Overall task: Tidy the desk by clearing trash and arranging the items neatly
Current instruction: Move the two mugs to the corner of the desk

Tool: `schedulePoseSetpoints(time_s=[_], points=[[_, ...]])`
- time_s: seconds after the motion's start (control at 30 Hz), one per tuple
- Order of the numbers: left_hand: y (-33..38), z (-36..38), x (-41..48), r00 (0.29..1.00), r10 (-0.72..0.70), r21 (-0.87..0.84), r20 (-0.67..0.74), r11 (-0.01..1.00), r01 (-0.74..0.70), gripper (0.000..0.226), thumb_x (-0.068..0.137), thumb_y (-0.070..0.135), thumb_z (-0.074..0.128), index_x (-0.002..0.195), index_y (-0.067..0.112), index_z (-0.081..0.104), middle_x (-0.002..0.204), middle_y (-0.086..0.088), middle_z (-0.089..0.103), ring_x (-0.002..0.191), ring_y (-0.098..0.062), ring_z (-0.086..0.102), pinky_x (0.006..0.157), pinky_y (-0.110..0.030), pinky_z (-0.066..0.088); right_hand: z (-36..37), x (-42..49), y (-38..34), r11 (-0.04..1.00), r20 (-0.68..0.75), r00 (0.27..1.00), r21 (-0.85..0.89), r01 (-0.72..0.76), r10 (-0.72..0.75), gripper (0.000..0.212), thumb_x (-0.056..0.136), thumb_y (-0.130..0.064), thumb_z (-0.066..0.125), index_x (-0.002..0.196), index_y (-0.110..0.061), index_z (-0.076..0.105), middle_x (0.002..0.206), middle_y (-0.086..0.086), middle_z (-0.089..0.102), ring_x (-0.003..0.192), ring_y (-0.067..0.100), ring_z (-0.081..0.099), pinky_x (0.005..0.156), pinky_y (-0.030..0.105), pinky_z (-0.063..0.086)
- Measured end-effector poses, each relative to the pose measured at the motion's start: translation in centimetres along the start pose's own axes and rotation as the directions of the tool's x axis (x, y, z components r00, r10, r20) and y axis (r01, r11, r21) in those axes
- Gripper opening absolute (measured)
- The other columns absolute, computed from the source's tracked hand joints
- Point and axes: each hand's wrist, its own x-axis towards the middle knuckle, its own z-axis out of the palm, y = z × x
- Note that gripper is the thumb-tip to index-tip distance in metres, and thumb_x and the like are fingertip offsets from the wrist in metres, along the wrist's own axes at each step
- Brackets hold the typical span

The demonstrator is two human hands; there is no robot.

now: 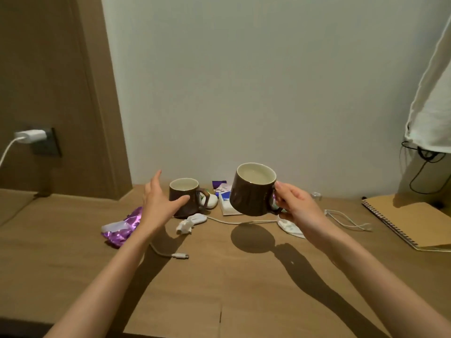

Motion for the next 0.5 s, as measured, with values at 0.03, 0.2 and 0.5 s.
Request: schedulePoseSetpoints(time_s=[0.03, 0.2, 0.5], points=[[-0.5, 0.1, 0.5, 0.999, -0.019, 0.006, 0.033, 1.000, 0.019, 0.101, 0.070, 0.031, 0.081, 0.148, 0.022, 0.017, 0.150, -0.013, 0.026, 0.137, -0.030, 0.029, 0.110, -0.048, 0.030, 0.5, 0.4, 0.0, 1.000, 0.005, 1.000, 0.000, -0.001, 0.001, 0.034, 0.099, -0.039, 0.040, 0.104, -0.015, 0.063, 0.113, 0.019, 0.061, 0.100, 0.026, 0.059, 0.078, 0.031, 0.044], [-2.1, 1.8, 2.8, 0.983, -0.072, -0.017, 0.167, 0.997, 0.076, 0.115, 0.062, 0.033, 0.086, 0.149, 0.019, 0.011, 0.151, -0.012, 0.027, 0.137, -0.029, 0.031, 0.110, -0.047, 0.032, 2.4, 2.4, 0.4, 0.999, -0.012, 1.000, 0.034, -0.020, 0.021, 0.025, 0.099, -0.040, 0.038, 0.096, -0.029, 0.060, 0.088, -0.009, 0.058, 0.088, 0.009, 0.054, 0.074, 0.028, 0.045], [-2.8, 4.3, 4.6, 0.986, -0.083, -0.012, 0.146, 0.996, 0.085, 0.106, 0.054, 0.035, 0.089, 0.140, 0.018, 0.029, 0.138, -0.009, 0.043, 0.123, -0.028, 0.044, 0.099, -0.044, 0.044, 3.4, 5.1, 1.3, 0.997, -0.046, 0.997, 0.046, -0.064, 0.066, 0.029, 0.099, -0.039, 0.039, 0.095, -0.018, 0.059, 0.076, -0.004, 0.050, 0.079, 0.013, 0.049, 0.071, 0.028, 0.042]])
